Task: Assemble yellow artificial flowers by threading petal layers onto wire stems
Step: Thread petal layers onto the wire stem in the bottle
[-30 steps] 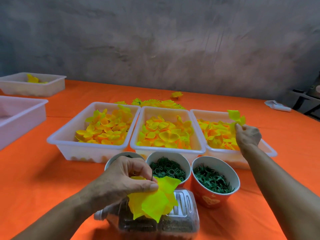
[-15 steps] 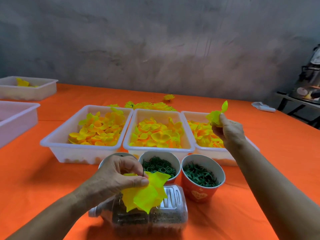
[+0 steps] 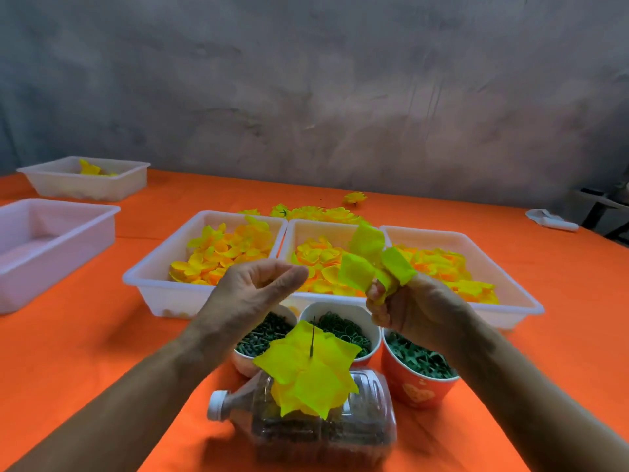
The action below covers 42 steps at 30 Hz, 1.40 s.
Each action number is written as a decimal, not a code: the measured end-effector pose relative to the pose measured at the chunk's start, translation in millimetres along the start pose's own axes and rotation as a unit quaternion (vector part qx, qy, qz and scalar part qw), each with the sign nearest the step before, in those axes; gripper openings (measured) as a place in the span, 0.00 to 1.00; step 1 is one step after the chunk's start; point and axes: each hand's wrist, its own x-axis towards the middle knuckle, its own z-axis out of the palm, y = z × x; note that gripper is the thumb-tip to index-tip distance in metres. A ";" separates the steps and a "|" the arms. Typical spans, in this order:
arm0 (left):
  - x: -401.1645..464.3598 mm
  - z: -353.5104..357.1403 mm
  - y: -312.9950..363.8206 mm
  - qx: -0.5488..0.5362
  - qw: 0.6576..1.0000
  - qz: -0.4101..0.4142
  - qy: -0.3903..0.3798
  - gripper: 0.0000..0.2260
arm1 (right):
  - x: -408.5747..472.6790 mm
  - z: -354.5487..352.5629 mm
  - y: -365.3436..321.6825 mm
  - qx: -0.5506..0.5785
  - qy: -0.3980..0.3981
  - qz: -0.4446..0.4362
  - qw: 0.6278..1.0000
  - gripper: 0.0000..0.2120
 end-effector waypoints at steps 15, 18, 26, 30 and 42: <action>14.7 19.4 25.4 -0.141 0.971 -0.175 0.082 0.05 | -5.1 19.2 -1.9 -0.068 -0.012 0.028 0.997 0.32; 12.6 20.4 28.5 -0.143 0.970 -0.177 0.081 0.07 | -10.3 22.4 -6.9 -0.134 -0.022 -0.041 0.990 0.21; 2.5 24.8 39.1 -0.198 0.955 -0.220 0.025 0.13 | -8.2 48.5 -9.2 -0.052 0.007 -0.057 0.997 0.16; -0.8 22.5 37.7 -0.211 0.948 -0.236 0.027 0.15 | -8.4 50.6 -7.1 -0.029 0.005 -0.036 0.999 0.16; -13.2 9.6 40.2 -0.142 0.968 -0.207 -0.001 0.12 | -13.9 64.9 0.4 -0.055 0.033 0.001 0.998 0.14</action>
